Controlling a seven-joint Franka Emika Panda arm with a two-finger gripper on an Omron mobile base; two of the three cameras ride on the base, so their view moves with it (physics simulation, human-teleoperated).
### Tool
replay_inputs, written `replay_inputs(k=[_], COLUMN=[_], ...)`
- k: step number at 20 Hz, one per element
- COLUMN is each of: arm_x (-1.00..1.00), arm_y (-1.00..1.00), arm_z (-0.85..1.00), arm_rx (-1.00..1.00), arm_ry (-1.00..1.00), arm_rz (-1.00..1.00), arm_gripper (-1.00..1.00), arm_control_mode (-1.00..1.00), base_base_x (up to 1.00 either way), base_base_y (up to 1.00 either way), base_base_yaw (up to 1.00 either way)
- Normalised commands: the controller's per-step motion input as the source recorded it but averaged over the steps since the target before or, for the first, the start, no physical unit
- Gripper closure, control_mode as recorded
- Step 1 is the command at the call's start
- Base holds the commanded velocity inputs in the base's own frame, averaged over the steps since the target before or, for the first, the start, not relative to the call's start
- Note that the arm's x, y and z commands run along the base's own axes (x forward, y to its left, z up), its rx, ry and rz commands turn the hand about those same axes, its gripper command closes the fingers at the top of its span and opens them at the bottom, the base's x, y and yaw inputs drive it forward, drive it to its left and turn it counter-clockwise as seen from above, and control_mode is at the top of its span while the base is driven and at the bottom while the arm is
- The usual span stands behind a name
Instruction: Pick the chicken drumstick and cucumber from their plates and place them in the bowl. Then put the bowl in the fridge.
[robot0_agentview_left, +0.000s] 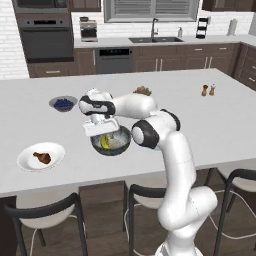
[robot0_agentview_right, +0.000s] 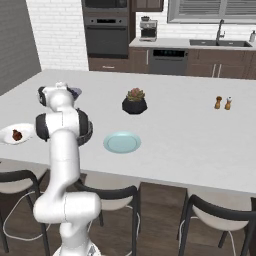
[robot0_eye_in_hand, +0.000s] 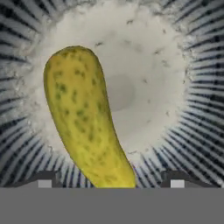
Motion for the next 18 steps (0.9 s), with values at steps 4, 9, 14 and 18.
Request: replay_inputs(k=[4,9,14,18], arm_x=[-0.91,-0.87,-0.95,-0.61], arm_y=[-0.59,-0.57,-0.35,-0.11], arm_z=[-0.26,0.11,0.69,0.99], arm_rx=[0.10,0.08,0.05,0.02], arm_ry=[-0.30,-0.42,-0.48,-0.39], arm_rz=[-0.13,-0.13,-0.09,-0.05], arm_gripper=[-1.00,-1.00,-1.00,-1.00], arm_control_mode=[-1.00,-1.00,-1.00,-1.00], base_base_x=[0.00,0.00,0.00,0.00], base_base_y=[0.00,0.00,0.00,0.00], base_base_yaw=[0.00,0.00,0.00,0.00])
